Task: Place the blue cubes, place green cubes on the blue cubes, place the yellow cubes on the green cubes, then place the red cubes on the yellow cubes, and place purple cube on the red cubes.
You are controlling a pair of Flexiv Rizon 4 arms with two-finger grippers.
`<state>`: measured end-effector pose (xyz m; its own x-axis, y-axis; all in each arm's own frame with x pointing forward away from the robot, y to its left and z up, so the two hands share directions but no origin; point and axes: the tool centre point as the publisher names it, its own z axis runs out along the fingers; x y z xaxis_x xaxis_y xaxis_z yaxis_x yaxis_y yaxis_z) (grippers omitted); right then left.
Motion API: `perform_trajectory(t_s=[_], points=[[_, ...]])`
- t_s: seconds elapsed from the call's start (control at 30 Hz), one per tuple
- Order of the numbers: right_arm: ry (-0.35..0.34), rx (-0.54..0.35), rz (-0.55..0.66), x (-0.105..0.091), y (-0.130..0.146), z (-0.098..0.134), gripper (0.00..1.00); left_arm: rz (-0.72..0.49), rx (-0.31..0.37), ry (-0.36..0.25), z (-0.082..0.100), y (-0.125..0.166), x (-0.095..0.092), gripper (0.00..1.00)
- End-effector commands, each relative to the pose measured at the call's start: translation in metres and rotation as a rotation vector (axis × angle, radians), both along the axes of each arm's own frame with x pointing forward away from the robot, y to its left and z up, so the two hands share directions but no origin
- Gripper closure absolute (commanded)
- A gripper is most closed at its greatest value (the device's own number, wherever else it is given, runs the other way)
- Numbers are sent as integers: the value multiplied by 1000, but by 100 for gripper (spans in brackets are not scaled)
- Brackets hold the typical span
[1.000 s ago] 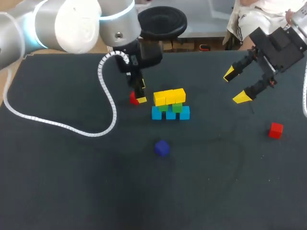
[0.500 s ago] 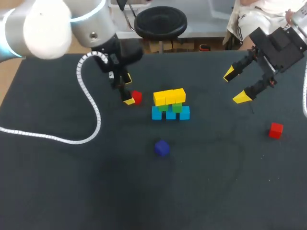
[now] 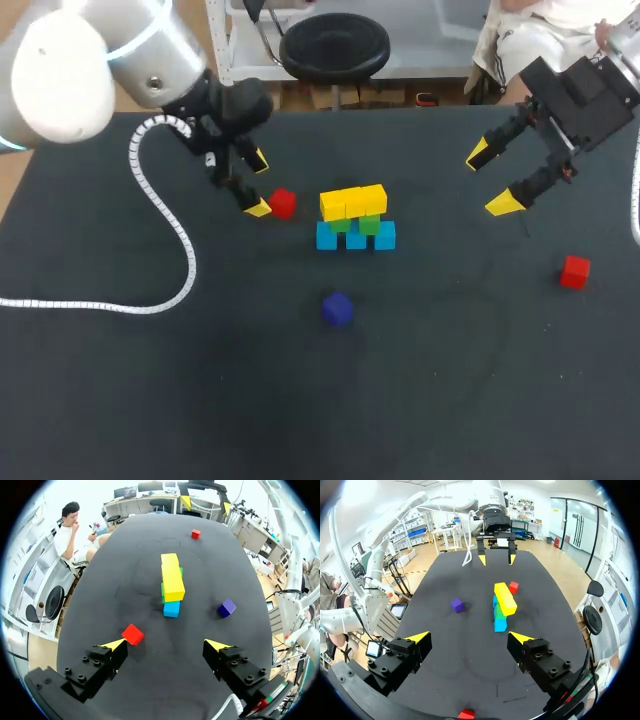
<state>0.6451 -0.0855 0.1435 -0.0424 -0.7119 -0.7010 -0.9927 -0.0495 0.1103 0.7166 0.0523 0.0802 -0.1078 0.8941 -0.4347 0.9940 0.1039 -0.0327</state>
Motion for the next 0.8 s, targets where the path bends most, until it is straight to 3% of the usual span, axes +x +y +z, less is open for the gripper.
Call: perform_trajectory(t_s=[0.03,0.1,0.2,0.23,0.3,0.8], points=[[-1,2,0,0,0,0,0,9,-124,-13,-1,11,-5,0],[-1,2,0,0,0,0,0,5,-117,1,-2,12,-5,0],[-1,2,0,0,0,0,0,-27,13,26,-2,11,-3,0],[-1,2,0,0,0,0,0,-39,102,59,-1,10,-2,0],[-1,2,0,0,0,0,0,-63,352,139,-1,5,2,0],[-1,2,0,0,0,0,0,-63,352,139,-1,5,2,0]])
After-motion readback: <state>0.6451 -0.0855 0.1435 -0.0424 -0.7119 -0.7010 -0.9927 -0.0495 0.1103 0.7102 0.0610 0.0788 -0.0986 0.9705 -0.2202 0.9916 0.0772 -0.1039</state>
